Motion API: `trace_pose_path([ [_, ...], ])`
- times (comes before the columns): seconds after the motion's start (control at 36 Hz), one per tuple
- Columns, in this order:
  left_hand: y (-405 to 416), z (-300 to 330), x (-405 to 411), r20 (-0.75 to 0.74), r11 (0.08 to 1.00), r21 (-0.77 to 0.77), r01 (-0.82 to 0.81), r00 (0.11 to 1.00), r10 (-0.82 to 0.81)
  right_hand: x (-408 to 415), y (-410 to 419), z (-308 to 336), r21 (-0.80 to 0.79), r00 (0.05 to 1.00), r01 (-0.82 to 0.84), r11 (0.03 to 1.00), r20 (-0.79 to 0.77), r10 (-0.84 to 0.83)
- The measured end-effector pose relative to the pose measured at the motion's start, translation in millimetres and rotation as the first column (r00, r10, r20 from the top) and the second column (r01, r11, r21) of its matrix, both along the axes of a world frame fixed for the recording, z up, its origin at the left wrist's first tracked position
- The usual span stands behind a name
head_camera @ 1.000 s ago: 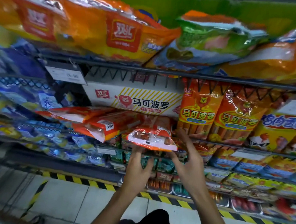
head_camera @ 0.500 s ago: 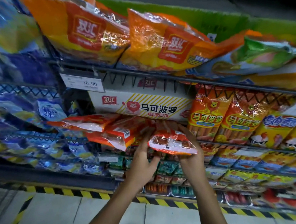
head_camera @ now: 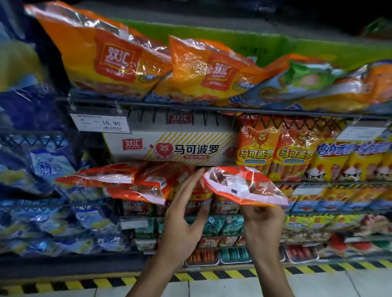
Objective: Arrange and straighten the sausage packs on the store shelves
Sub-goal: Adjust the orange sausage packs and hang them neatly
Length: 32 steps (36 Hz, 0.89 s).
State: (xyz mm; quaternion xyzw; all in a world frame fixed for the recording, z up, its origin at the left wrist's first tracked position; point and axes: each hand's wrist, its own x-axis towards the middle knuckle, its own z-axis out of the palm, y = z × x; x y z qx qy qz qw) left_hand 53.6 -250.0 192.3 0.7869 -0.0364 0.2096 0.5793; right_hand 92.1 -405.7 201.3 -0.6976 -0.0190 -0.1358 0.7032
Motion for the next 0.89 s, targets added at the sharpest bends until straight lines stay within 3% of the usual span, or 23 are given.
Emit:
trace_pose_path([
  [0.11,-6.1,11.0,-10.7,0.026,0.997,0.046,0.062,0.998,-0.063,-11.0,-9.6,13.3,-0.008,0.999,0.045,0.999,-0.021,-0.046],
  [0.22,-6.3,8.1,-18.4,-0.093,0.993,0.083,0.086,0.993,-0.078,-20.2,-20.7,22.3,-0.087,0.993,0.086,0.992,-0.068,-0.092],
  [0.31,-2.1,-2.8,-29.2,-0.162,0.995,0.099,0.025,0.987,-0.009,-27.9,-28.4,15.1,-0.137,0.976,0.142,0.98,-0.148,-0.162],
  [0.39,-3.0,-11.8,-45.8,-0.158,0.991,0.105,-0.085,0.982,0.101,-35.3,-31.3,13.8,-0.089,0.953,0.191,0.978,-0.222,-0.206],
  [0.5,-12.1,-25.0,-66.2,-0.251,0.973,-0.151,-0.174,0.959,0.132,-43.5,-33.1,8.0,0.085,0.914,0.201,0.976,-0.374,-0.155],
  [0.61,-20.7,-32.5,-72.1,-0.533,0.89,-0.423,-0.169,0.841,-0.094,-55.3,-33.4,5.0,0.291,0.892,0.15,0.945,-0.452,-0.002],
  [0.67,-30.4,-32.2,-73.8,-0.576,0.85,-0.516,-0.104,0.777,-0.254,-60.6,-32.8,3.9,0.361,0.878,0.122,0.924,-0.474,0.069],
  [0.75,-53.1,-30.7,-76.5,-0.504,0.776,-0.63,0.0,0.76,-0.41,-68.6,-30.0,0.1,0.456,0.854,0.107,0.884,-0.497,0.153],
  [0.89,-77.6,-24.8,-73.7,-0.341,0.625,-0.78,0.027,0.819,-0.461,-81.8,-22.8,-1.3,0.578,0.826,0.012,0.816,-0.465,0.318],
])
